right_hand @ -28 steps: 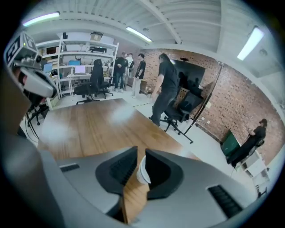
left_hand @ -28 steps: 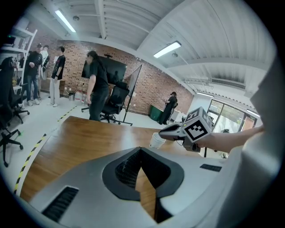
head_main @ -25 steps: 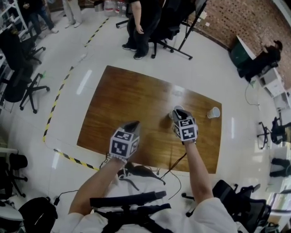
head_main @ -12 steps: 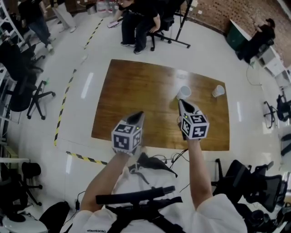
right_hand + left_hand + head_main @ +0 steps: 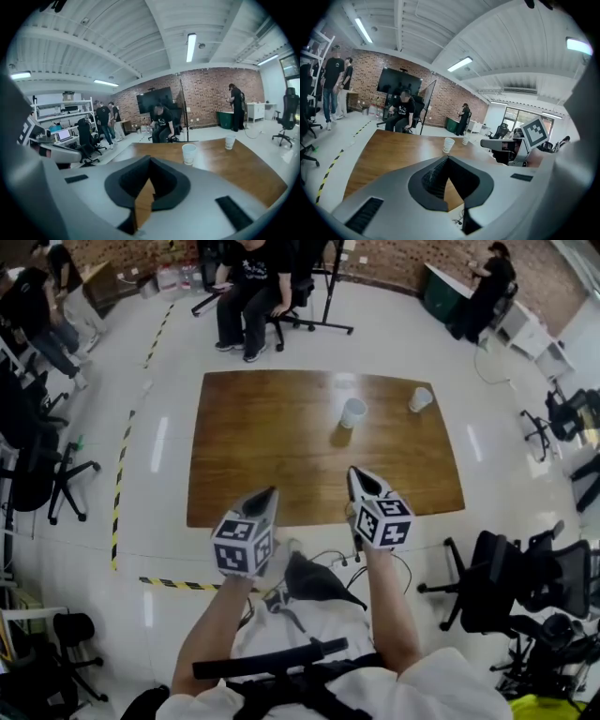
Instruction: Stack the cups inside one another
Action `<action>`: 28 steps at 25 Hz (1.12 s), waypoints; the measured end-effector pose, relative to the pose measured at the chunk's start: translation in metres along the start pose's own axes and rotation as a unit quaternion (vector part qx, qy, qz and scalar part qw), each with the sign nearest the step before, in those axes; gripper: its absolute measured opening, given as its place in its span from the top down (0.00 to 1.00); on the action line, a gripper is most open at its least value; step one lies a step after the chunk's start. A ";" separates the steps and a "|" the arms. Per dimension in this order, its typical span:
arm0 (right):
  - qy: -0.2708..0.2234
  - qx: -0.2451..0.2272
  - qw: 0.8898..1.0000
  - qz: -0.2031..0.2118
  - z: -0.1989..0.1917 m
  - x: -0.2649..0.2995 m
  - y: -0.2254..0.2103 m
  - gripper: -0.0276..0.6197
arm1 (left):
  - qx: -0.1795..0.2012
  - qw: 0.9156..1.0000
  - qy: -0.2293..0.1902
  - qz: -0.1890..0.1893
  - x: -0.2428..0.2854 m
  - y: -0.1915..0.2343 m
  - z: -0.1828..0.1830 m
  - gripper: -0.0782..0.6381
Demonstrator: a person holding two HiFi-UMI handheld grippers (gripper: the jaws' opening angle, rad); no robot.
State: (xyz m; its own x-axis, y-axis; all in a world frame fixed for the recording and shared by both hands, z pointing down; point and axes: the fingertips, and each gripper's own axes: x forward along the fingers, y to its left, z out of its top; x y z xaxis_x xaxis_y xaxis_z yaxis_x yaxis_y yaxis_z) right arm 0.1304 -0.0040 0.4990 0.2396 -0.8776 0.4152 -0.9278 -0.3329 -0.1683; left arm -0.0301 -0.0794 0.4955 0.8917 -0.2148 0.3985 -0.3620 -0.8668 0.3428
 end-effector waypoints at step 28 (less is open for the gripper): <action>-0.002 0.023 0.995 -0.096 0.004 -0.047 -0.211 0.89 | 0.069 0.991 0.060 -0.094 0.128 -0.148 -0.004 0.90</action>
State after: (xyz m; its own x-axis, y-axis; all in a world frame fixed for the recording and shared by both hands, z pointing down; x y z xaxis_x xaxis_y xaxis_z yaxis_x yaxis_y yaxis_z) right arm 0.3161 0.1059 0.5116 0.4123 -0.7981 0.4395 -0.8512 -0.5094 -0.1265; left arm 0.1363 0.0233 0.4995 0.8978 0.0049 0.4405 -0.1439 -0.9418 0.3038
